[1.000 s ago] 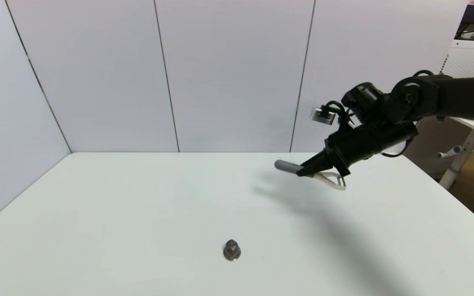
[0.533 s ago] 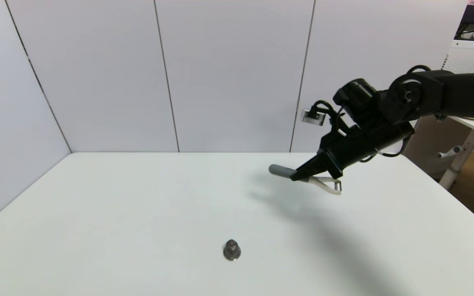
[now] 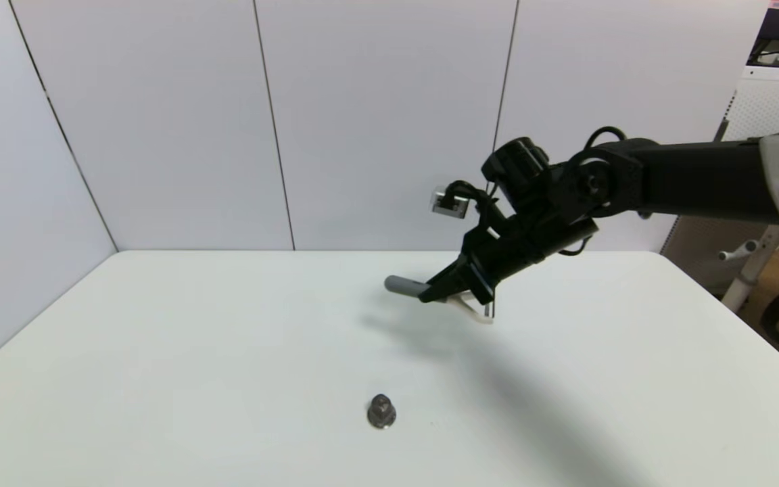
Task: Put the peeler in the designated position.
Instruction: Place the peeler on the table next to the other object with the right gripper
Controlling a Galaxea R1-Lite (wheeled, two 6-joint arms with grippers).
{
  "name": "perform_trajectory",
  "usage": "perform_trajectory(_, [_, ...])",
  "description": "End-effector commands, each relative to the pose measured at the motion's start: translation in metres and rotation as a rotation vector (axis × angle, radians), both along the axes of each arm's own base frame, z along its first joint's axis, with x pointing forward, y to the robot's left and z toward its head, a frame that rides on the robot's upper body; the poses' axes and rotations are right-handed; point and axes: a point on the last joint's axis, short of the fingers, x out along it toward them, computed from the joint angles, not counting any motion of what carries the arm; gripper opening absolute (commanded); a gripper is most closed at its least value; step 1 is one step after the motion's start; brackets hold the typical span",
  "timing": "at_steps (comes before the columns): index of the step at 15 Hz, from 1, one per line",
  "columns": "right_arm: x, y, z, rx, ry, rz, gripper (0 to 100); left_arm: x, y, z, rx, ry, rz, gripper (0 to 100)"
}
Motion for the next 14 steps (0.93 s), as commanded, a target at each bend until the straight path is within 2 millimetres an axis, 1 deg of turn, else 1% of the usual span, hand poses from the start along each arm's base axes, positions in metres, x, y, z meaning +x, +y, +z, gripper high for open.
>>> perform_trajectory(1, [0.008,0.037,-0.029,-0.016,0.015,0.086,0,0.000,0.000,0.000,0.001,0.001,0.000,100])
perform_trajectory(3, [0.013,0.045,-0.046,-0.036,-0.004,0.134,0,0.000,0.000,0.000,0.001,0.001,0.000,100])
perform_trajectory(6, [0.012,0.061,-0.065,-0.047,-0.008,0.179,0,0.000,0.000,0.000,0.000,0.001,0.000,100])
perform_trajectory(9, [0.007,0.076,-0.072,-0.045,-0.012,0.214,0,0.000,0.000,0.000,0.000,0.001,0.000,100])
perform_trajectory(11, [0.004,0.082,-0.075,-0.060,-0.034,0.238,0,0.000,0.000,0.000,0.000,0.001,0.000,100])
perform_trajectory(14, [0.005,0.084,-0.084,-0.074,-0.035,0.248,0,0.000,0.000,0.000,0.000,0.001,0.000,100])
